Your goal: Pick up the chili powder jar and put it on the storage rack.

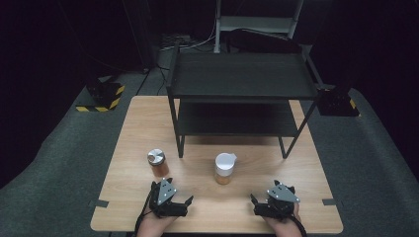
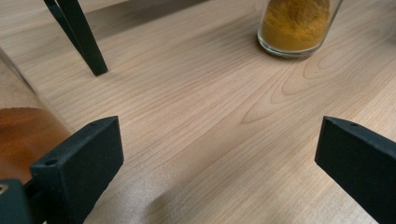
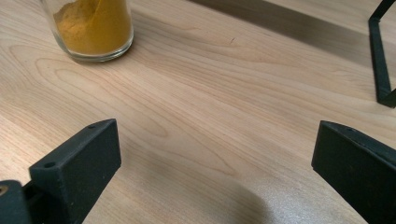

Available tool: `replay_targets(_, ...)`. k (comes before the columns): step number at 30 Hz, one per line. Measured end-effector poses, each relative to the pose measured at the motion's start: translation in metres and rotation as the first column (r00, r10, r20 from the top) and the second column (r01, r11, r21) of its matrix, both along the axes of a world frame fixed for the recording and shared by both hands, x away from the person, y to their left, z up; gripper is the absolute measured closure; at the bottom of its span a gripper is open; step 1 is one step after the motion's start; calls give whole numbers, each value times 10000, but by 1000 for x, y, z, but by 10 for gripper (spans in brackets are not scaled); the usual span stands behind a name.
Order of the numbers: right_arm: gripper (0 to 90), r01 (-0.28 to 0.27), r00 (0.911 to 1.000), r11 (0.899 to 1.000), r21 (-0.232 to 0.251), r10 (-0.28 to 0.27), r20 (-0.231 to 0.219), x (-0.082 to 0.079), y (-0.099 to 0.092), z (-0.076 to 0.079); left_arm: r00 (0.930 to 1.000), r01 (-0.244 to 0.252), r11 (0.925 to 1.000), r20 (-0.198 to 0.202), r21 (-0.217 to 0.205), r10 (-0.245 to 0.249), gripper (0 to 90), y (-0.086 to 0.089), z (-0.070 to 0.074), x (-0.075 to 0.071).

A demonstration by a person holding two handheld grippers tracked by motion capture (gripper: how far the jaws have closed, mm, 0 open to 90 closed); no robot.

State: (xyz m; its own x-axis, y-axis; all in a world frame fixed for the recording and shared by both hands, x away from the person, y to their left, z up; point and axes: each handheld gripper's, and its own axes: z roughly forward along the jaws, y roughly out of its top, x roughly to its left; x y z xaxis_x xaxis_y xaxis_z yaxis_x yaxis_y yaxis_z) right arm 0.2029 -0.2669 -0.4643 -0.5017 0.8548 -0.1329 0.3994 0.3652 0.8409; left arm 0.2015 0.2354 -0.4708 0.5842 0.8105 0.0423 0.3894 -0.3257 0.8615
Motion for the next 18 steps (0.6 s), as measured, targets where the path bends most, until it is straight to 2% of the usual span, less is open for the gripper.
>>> replay_targets(4,7,34,10000,9999,154,-34,-11,0,-2,0,9999,32,10000,111,-70,-31,12,3,-1,-4)
replay_targets(7,6,-10,10000,10000,59,10,19,0,-1,0,9999,43,9997,136,-235,-39,11,6,-3,-6)
replay_targets(11,6,0,9999,10000,48,-1,136,-2,-1,-2,9999,12,9997,142,-229,-8,11,7,-3,-7)
replay_targets(18,6,1,9998,9995,324,-8,217,-4,-5,-3,9999,26,9999,141,-152,-24,9,6,-2,-8)
